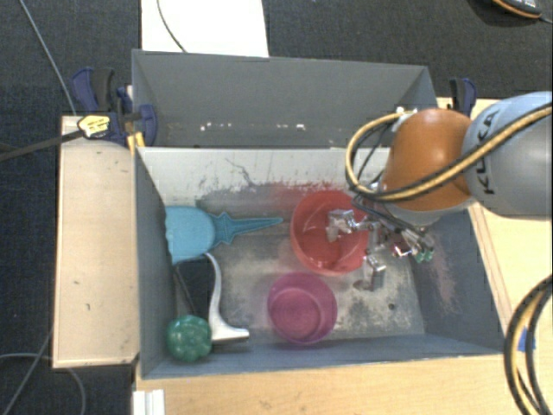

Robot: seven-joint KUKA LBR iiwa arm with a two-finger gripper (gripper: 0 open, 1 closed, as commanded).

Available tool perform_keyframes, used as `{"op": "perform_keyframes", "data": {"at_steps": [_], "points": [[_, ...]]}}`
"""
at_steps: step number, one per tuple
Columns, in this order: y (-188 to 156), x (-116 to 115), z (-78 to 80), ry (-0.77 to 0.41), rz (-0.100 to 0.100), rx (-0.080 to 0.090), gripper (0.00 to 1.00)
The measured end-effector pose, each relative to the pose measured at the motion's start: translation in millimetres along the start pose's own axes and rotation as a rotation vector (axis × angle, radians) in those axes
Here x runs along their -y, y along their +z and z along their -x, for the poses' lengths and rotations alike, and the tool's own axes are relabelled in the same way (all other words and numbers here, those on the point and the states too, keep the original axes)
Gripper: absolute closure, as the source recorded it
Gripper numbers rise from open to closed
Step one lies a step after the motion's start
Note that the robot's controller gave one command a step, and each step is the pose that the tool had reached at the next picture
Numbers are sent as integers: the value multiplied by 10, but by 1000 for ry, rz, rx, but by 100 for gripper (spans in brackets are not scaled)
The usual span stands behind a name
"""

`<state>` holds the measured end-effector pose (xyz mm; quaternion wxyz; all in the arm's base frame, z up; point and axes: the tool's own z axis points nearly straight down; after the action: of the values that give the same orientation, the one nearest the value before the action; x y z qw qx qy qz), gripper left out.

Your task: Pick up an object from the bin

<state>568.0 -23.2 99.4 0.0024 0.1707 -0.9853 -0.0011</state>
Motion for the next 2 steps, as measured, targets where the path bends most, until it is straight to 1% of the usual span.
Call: {"op": "perform_keyframes", "data": {"at_steps": [1, 2], "points": [[287, -161, 44, 134, -6, 17, 0], [280, 14, 132, -348, -6, 7, 100]]}}
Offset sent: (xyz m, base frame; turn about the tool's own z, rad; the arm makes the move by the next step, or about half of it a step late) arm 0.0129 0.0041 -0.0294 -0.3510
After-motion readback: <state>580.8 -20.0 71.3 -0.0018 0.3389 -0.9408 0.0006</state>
